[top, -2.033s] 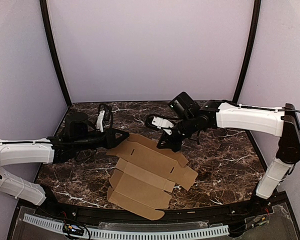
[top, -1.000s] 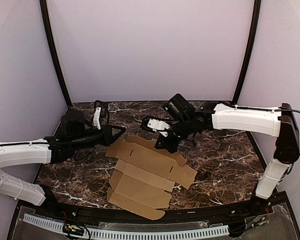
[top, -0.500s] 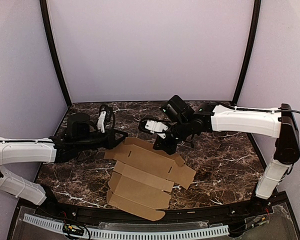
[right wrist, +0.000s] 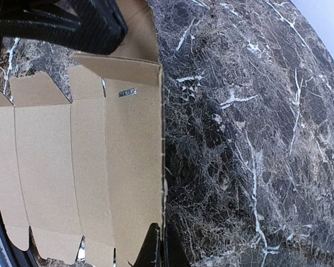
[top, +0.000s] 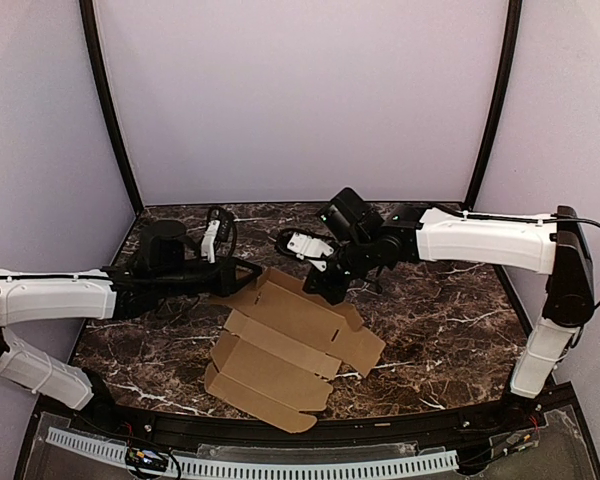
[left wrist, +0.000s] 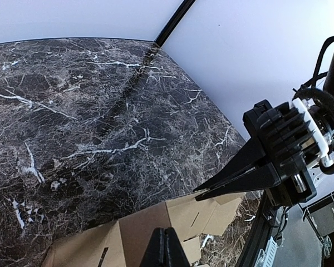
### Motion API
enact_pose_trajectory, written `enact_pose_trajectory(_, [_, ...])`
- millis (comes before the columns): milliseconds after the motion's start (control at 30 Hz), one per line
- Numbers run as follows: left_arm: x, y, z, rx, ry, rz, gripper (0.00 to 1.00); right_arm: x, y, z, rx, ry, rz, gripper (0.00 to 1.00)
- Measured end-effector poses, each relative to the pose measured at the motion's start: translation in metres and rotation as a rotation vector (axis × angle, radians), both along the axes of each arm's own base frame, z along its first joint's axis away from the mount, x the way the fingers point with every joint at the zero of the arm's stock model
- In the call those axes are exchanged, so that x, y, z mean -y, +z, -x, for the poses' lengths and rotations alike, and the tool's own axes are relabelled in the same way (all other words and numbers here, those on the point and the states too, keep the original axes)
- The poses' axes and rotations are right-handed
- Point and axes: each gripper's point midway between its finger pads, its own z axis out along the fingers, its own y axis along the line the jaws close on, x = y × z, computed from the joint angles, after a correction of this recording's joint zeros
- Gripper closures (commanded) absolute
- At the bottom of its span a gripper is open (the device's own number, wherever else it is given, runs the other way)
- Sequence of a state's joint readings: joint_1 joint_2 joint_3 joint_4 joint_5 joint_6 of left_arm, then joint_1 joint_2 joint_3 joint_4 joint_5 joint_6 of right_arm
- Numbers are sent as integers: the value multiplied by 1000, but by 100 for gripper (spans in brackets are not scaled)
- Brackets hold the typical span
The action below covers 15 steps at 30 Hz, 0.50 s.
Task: Fold the paper box
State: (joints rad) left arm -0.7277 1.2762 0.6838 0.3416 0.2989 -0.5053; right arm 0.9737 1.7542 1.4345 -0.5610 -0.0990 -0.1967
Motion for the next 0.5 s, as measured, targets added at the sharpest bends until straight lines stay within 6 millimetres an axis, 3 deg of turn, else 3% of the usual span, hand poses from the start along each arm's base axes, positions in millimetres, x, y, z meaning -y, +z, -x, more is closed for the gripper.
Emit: enact_pose_trajectory(500, [7,-25,0,-57,-12,-36,99,-12,2,-2,2,-27,-66,100])
